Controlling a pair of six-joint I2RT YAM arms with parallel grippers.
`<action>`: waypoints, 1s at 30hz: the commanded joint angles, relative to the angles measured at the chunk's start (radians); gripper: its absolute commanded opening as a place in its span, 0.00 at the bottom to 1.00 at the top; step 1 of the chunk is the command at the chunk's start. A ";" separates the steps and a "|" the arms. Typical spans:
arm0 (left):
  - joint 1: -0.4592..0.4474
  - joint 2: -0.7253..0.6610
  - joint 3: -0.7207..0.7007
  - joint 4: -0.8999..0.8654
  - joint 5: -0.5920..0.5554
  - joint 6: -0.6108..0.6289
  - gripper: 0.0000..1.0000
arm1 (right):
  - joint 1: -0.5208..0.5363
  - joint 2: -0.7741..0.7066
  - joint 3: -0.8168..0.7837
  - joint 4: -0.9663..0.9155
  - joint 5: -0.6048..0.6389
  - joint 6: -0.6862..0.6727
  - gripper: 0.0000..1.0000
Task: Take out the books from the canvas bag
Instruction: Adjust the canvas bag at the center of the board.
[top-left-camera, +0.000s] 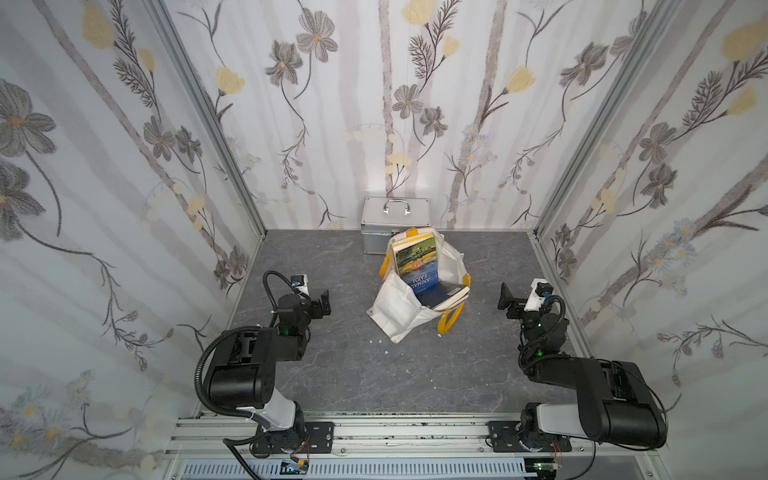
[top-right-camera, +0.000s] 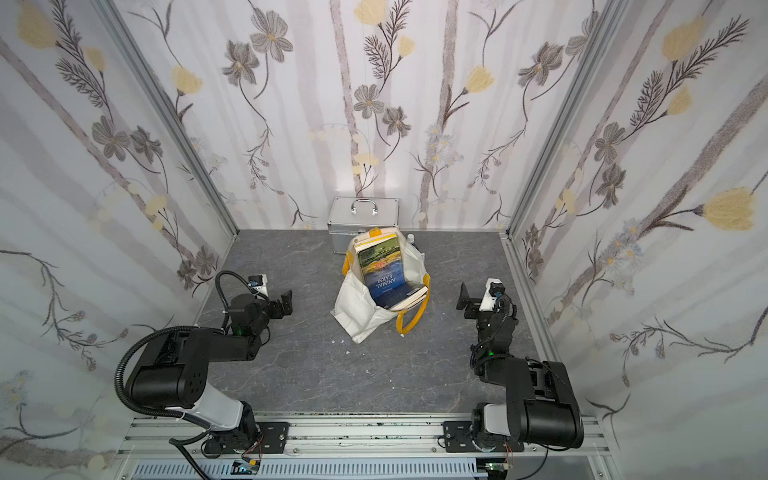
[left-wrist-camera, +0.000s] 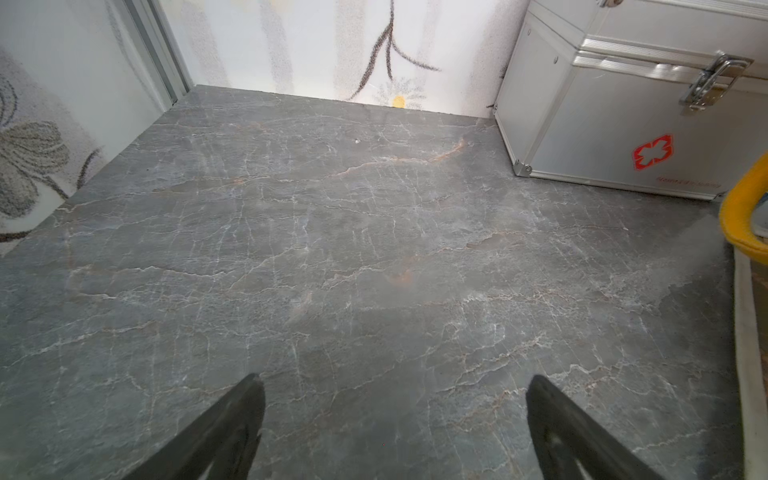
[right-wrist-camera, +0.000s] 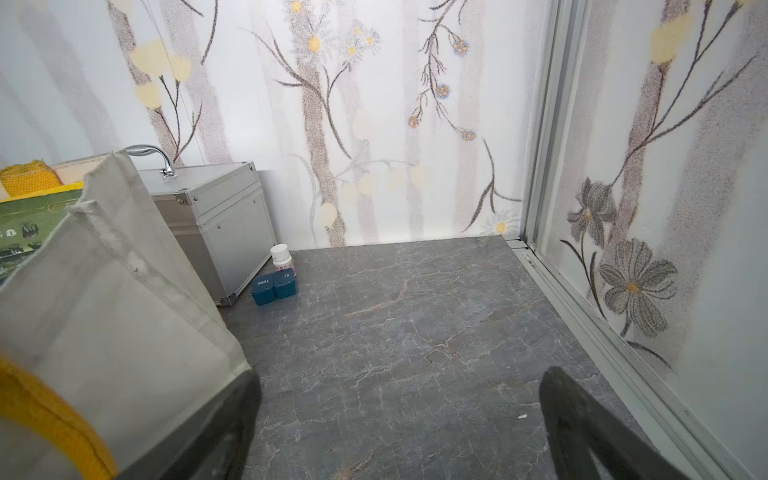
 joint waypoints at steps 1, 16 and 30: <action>0.006 -0.002 0.005 0.008 -0.013 -0.004 1.00 | -0.001 0.003 0.006 0.046 -0.007 -0.004 1.00; 0.006 -0.001 0.005 0.011 -0.012 -0.003 1.00 | -0.001 0.004 0.007 0.045 -0.007 -0.004 1.00; 0.013 -0.006 -0.009 0.035 -0.106 -0.047 1.00 | -0.001 -0.003 0.022 0.010 0.006 -0.001 1.00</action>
